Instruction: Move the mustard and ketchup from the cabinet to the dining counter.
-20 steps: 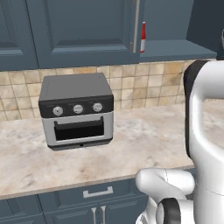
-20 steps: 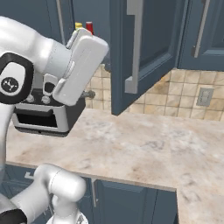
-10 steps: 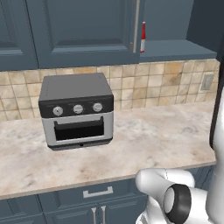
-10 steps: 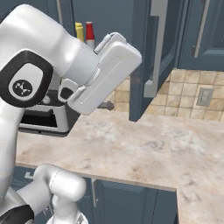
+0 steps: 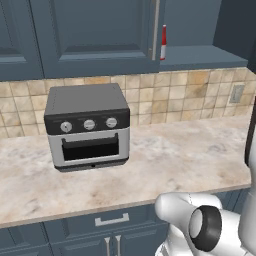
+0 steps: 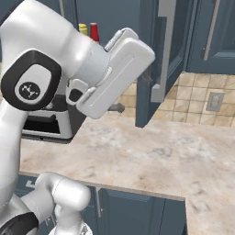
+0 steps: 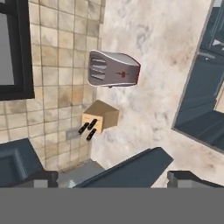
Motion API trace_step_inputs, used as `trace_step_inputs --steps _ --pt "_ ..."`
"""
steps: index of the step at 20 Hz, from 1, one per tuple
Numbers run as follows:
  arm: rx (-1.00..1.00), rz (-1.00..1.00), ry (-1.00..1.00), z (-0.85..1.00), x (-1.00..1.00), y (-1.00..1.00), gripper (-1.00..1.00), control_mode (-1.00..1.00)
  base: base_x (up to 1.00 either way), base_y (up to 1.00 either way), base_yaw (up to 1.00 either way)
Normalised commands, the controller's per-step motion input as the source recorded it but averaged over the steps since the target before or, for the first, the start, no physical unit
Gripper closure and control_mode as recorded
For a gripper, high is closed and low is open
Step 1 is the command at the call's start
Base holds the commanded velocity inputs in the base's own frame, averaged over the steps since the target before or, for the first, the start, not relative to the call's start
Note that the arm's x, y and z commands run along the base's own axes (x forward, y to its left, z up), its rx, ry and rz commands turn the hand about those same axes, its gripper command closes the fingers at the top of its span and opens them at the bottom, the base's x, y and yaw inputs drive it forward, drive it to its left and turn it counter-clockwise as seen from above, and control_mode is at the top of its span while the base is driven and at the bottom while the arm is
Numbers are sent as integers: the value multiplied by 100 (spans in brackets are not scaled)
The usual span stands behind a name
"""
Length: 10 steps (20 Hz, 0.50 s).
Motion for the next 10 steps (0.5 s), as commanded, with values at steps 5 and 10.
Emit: trace_step_inputs --steps 5,10 --pt "-21 19 -3 -1 21 57 -100 -100 0 0 0" --pt "-40 16 0 0 -7 72 -100 -100 0 0 0"
